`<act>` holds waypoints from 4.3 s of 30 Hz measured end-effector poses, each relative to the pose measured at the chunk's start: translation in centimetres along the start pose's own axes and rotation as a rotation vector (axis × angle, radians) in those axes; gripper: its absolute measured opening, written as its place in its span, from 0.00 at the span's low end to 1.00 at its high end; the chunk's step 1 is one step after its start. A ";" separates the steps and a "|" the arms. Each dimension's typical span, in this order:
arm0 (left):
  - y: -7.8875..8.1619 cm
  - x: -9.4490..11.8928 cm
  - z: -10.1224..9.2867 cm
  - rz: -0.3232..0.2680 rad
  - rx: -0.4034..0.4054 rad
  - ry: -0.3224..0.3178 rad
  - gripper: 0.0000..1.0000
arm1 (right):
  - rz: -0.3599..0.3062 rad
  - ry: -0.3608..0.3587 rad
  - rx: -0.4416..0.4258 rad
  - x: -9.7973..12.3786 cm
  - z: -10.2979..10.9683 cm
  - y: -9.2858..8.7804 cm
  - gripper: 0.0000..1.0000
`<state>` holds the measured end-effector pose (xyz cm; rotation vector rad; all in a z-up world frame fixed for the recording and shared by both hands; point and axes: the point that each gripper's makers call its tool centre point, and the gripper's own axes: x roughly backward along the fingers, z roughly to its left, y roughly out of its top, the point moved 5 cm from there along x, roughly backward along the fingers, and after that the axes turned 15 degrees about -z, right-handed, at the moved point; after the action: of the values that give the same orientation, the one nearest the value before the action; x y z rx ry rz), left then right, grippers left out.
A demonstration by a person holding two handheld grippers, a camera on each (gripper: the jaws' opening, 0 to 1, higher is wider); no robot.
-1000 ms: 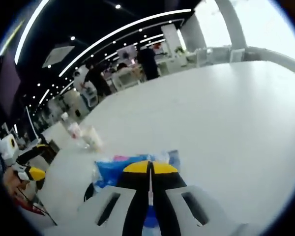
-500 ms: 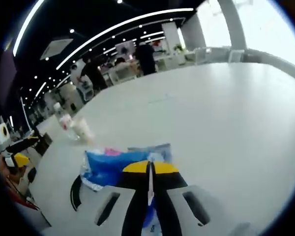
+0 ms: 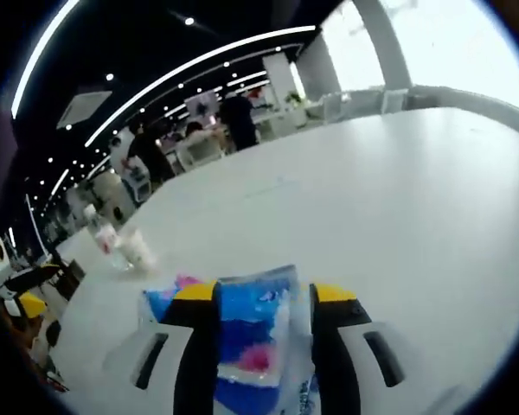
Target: Arrange the tabletop items into an orderly group along one side of the table until the central work area is clear of visible clutter.
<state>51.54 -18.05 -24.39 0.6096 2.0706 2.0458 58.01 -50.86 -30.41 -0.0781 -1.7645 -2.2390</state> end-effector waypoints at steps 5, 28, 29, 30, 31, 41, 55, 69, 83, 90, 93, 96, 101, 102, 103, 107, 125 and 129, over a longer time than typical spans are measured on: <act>0.1 0.0 0.0 0.000 -0.009 -0.003 0.93 | 0.000 -0.012 0.008 -0.2 0.1 -0.7 0.40; 0.3 0.4 0.6 0.008 -0.034 0.021 0.92 | 0.057 0.011 0.112 -0.5 0.5 -4.5 0.18; 0.3 0.4 0.7 0.009 -0.034 0.022 0.92 | 0.064 0.013 0.115 -0.5 0.5 -4.6 0.16; 0.2 0.5 0.7 0.010 -0.034 0.022 0.92 | 0.066 0.009 0.119 -0.5 0.4 -4.6 0.14; 0.2 0.5 0.7 0.011 -0.034 0.022 0.92 | 0.068 0.013 0.127 -0.5 0.4 -4.6 0.14; 0.3 0.4 0.6 0.002 -0.035 0.011 0.91 | 0.099 -0.004 0.104 -0.5 0.5 -4.8 0.06; 0.2 0.4 0.6 0.006 -0.039 0.008 0.90 | 0.093 -0.060 0.132 -0.6 0.2 -2.6 0.02; 0.1 0.5 0.6 0.023 -0.056 0.010 0.90 | 0.073 -0.102 0.161 -2.4 -0.6 1.7 0.01; -0.2 0.5 0.7 0.038 -0.047 0.009 0.93 | 0.048 -0.126 0.198 -5.3 -2.2 5.1 0.01; -0.5 0.3 0.5 0.046 -0.054 0.001 0.95 | 0.042 -0.159 0.193 -7.1 -3.6 6.1 0.01; -0.5 0.2 0.4 0.048 -0.055 -0.003 0.96 | 0.039 -0.165 0.208 -7.9 -4.2 6.5 0.01; -0.6 0.1 0.2 0.048 -0.053 -0.015 0.97 | 0.037 -0.165 0.207 -8.3 -4.3 6.7 0.01; -0.5 0.0 -0.2 0.043 -0.058 -0.031 0.99 | 0.034 -0.162 0.233 -9.3 -4.3 6.7 0.01; -0.5 0.0 -0.2 0.045 -0.056 -0.032 0.99 | 0.039 -0.161 0.237 -9.7 -4.4 6.6 0.01; -0.6 -0.1 -0.2 0.046 -0.055 -0.032 0.99 | 0.041 -0.160 0.240 -9.9 -4.4 6.5 0.01; -0.7 0.0 -0.3 0.052 -0.057 -0.033 0.99 | 0.050 -0.154 0.263 -11.0 -4.7 6.1 0.02; -1.4 -0.2 -0.5 0.088 -0.071 -0.051 0.99 | 0.083 -0.209 0.336 -15.1 -7.8 4.3 0.02; -1.6 -0.1 -0.5 0.101 -0.070 -0.052 0.99 | 0.084 -0.223 0.347 -15.7 -8.4 4.2 0.02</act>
<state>51.20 -18.50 -25.94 0.7618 1.9681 2.1231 75.27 -56.83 -31.96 -0.3324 -2.1961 -1.8959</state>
